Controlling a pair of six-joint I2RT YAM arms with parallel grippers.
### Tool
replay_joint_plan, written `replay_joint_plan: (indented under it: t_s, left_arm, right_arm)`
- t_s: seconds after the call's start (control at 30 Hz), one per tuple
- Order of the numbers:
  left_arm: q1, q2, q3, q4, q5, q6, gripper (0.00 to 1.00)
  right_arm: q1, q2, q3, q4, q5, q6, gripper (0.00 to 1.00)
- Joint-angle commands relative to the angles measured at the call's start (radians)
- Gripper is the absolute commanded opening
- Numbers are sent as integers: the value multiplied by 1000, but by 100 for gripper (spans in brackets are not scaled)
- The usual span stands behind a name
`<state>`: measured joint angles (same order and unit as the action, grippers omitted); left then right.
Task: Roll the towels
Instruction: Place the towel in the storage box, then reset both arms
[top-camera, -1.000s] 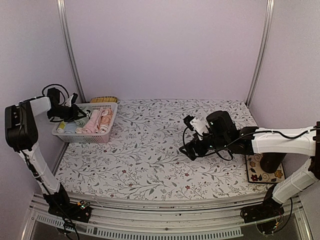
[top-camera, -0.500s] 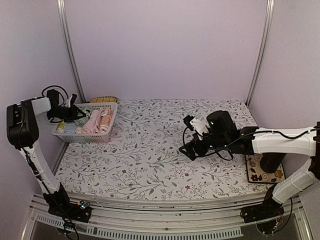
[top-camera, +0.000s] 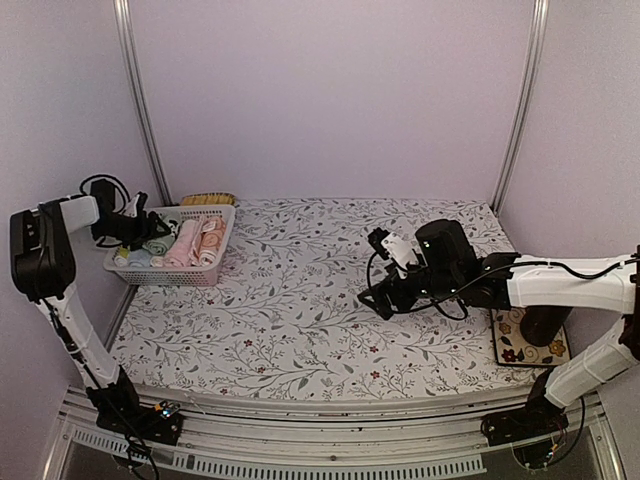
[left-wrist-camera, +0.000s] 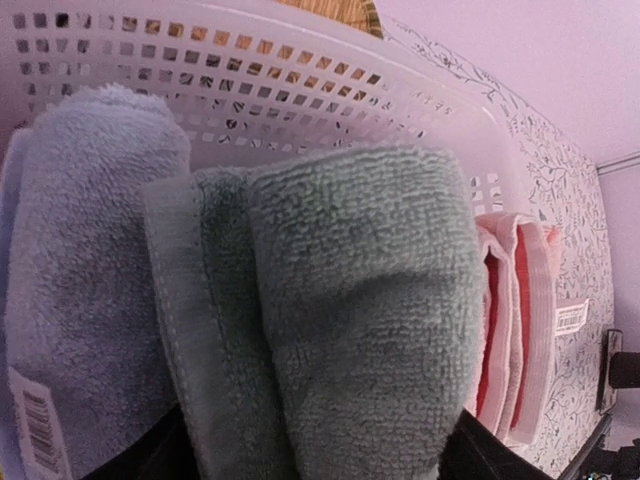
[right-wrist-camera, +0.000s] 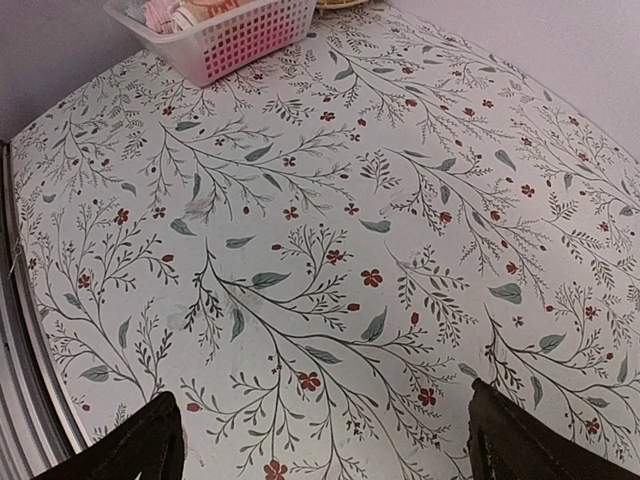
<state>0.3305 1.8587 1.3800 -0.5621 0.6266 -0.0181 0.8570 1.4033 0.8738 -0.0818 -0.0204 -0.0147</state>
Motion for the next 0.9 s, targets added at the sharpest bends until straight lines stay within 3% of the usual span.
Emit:
replay_joint_plan:
  t_s: [0.0, 0.13, 0.27, 0.5, 0.73, 0.87]
  left_arm:
    - [12, -68, 3, 15, -85, -32, 73]
    - [18, -90, -4, 12, -185, -39, 81]
    - [21, -139, 10, 20, -204, -64, 96]
    - [20, -257, 88, -5, -270, -110, 97]
    - [17, -356, 97, -23, -427, -135, 97]
    - [-39, -397, 94, -26, -480, -127, 97]
  right_arm:
    - [6, -30, -13, 26, -14, 10, 99]
    - [10, -11, 1, 10, -20, 10, 99]
    - [15, -36, -10, 20, 3, 9, 99]
    - [16, -22, -2, 2, 40, 7, 99]
    - [15, -42, -17, 15, 85, 10, 99]
    - [16, -44, -16, 13, 115, 10, 99]
